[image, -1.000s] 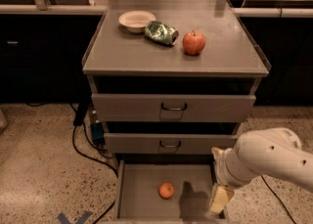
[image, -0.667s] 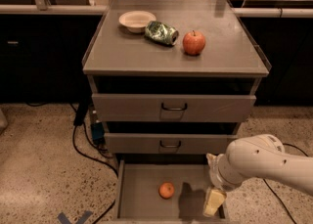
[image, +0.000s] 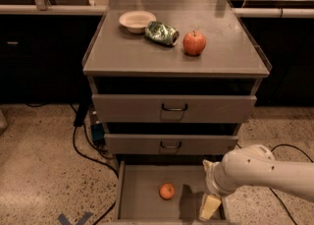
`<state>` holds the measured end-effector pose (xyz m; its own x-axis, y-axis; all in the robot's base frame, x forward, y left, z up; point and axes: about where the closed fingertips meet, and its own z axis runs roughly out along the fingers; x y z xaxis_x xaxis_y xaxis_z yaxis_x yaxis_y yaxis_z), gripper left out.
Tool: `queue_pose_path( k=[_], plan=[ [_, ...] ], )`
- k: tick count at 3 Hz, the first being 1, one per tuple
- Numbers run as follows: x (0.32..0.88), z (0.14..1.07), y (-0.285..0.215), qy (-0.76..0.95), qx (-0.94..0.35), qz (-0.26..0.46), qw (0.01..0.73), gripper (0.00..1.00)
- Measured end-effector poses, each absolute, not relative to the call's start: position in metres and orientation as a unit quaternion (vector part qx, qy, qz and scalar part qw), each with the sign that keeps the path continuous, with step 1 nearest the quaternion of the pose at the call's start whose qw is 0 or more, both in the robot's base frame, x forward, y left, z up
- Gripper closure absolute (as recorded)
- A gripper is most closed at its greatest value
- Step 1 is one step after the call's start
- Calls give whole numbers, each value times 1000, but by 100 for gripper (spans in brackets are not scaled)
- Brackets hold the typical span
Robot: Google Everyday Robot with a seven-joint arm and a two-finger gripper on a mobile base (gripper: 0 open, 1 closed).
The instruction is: Pick orange from bottom drawer and place on counter
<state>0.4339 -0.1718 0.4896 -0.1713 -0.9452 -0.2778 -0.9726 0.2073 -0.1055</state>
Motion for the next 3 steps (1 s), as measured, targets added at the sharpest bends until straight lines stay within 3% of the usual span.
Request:
queue_pose_path(
  k=[3],
  plan=[
    [485, 330, -125, 727, -670, 69, 135, 0]
  ],
)
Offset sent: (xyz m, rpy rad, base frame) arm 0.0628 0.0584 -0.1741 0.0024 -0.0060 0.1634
